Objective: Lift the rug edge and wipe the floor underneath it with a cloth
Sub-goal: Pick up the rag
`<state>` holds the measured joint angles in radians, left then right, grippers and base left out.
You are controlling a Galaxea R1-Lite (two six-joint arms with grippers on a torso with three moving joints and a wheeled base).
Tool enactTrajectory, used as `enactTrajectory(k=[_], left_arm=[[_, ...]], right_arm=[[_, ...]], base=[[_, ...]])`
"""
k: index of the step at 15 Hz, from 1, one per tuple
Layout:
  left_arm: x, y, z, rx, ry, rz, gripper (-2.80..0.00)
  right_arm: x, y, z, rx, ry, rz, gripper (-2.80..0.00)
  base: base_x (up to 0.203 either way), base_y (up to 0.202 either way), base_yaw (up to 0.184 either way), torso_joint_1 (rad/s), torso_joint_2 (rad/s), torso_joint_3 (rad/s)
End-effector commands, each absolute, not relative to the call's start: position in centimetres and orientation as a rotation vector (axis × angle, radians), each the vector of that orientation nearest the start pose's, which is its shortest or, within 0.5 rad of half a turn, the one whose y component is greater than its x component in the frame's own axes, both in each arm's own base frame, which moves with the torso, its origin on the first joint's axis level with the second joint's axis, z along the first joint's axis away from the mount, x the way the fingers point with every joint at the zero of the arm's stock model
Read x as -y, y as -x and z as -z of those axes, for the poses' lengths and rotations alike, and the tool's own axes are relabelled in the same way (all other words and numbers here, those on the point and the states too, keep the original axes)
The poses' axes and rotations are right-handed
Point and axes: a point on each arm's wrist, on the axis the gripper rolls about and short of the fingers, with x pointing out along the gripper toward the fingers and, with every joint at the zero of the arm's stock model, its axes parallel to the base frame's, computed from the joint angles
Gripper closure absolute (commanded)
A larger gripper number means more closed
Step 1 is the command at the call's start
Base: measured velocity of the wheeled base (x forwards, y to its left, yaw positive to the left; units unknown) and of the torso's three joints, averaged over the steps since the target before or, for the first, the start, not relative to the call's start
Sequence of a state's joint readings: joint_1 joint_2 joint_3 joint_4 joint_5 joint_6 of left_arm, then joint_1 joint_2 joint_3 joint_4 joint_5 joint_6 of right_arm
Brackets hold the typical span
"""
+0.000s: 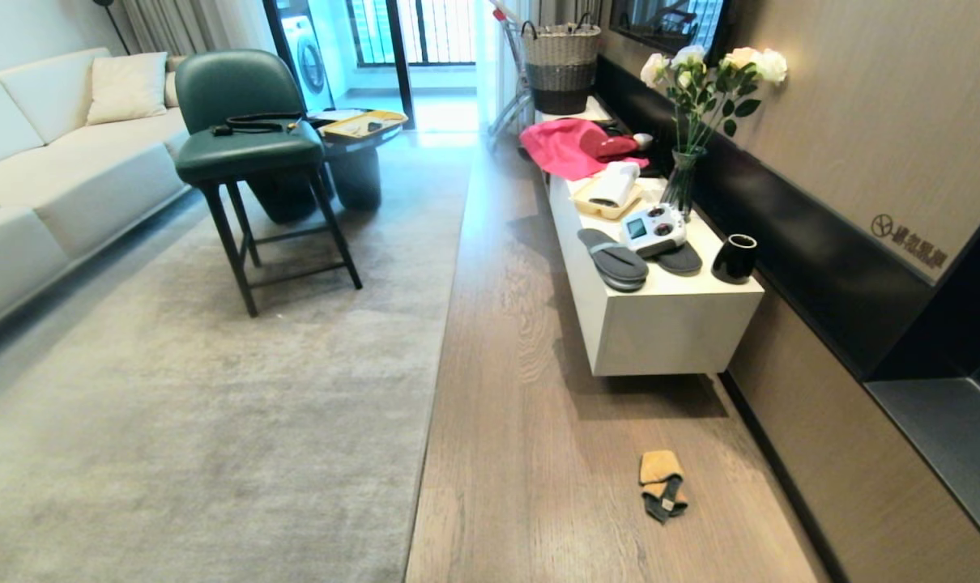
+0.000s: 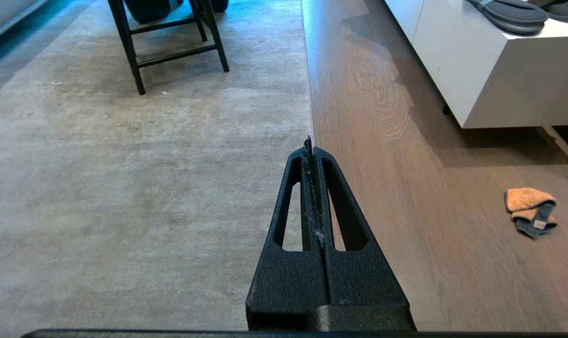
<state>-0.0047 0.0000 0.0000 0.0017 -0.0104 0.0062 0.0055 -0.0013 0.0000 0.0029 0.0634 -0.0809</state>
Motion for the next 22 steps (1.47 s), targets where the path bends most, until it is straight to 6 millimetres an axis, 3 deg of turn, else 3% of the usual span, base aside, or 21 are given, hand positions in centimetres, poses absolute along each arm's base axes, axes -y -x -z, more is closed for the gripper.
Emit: enactTrajectory(k=[1,16,22], left_arm=[[0.01,2.28,-7.53,-0.001,-0.006,0.015,0.00],[0.01,2.28,-7.53,-0.001,-0.003,0.012,0.00],[0.01,2.28,-7.55,0.000,-0.002,0.012,0.00]], right_arm=[[-0.13,2.29,-7.52,0.000,0.081,-0.071,0.00],[-0.13,2.29,-7.52,0.000,0.081,-0.071,0.00],[-0.13,2.29,-7.52,0.000,0.081,-0.071,0.00]], base=[[0.000,0.000,0.000,0.000,0.00,0.000],[0.000,0.000,0.000,0.000,0.00,-0.003],[0.000,0.000,0.000,0.003,0.00,-0.164]])
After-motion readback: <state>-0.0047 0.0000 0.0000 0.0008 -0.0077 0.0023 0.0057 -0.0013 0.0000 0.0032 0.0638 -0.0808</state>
